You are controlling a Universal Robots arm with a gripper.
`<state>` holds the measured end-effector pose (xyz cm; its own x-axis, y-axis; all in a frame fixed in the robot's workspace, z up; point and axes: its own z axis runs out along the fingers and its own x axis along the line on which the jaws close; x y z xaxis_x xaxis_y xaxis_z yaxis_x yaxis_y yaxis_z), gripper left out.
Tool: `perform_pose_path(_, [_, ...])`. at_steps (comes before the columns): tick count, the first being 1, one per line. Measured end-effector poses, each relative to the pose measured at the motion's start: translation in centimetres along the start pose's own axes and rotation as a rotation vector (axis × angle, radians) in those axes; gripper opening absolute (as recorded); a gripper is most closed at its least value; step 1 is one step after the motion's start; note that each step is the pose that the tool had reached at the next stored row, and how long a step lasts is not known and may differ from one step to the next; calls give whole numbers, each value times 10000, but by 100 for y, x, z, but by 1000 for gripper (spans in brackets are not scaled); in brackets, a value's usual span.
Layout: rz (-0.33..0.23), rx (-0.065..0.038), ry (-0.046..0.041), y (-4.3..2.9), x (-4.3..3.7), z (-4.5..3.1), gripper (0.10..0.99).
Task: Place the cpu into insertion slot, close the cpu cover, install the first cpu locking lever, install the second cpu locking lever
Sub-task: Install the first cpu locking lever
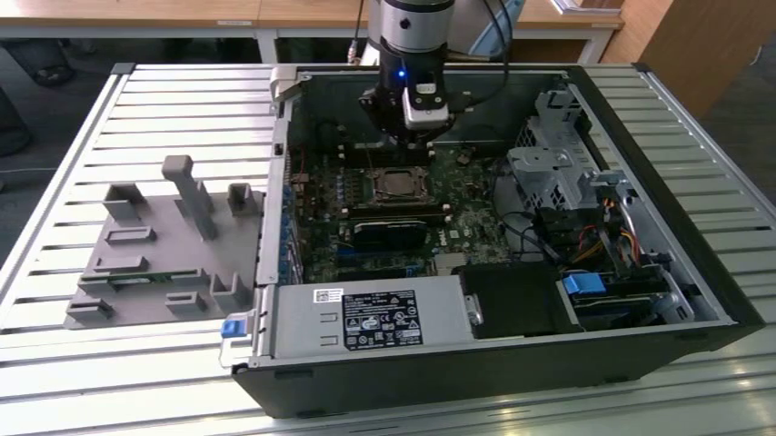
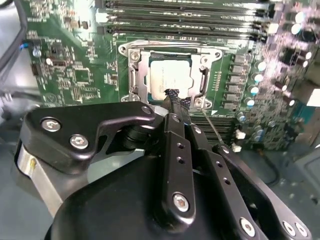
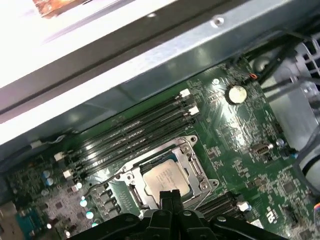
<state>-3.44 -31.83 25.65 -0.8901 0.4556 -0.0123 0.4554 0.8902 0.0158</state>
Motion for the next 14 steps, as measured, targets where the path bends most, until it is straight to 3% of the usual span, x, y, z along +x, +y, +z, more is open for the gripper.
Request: perform_pose_path(14, [-2539, -30, 40, 0, 0, 3, 106])
